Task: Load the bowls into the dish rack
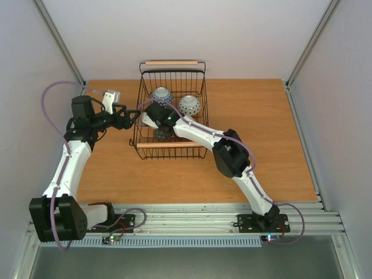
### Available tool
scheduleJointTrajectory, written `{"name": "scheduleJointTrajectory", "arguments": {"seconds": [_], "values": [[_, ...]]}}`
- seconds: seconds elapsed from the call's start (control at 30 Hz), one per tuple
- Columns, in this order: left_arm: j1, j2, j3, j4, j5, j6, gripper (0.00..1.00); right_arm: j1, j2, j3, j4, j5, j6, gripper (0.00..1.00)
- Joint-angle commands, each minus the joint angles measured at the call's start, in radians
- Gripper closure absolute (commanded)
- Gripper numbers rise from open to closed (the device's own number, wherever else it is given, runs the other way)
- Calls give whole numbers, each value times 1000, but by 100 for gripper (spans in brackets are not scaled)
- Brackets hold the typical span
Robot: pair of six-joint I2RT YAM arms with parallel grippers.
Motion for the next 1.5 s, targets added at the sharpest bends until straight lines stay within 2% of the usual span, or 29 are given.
{"name": "scheduleJointTrajectory", "arguments": {"seconds": [0.0,0.2,0.4,0.67,0.77,0.9,1.07,1.2,1.3,1.47], "values": [[1,-6,-11,48,12,4,8,-17,-82,11,-76,-75,49,1],[1,1,-10,48,14,5,8,-25,-98,37,-143,-121,72,1],[1,-1,-10,48,14,4,8,-32,-127,39,-141,-141,107,1],[3,-8,-10,47,20,4,8,-81,-298,-10,-98,-293,326,1],[2,-12,-10,47,23,4,8,-87,-360,-48,-73,-258,406,2],[3,-9,-8,43,26,4,8,-109,-437,-68,-126,-199,559,8],[2,-3,-2,36,22,4,8,-146,-618,-213,-149,-158,794,10],[3,8,2,31,25,4,7,-166,-781,-397,-159,-131,944,13],[2,14,4,30,30,-16,7,-167,-888,-531,-179,-71,1037,18],[2,15,4,27,35,-26,7,-196,-1068,-748,-225,6,1194,34]]}}
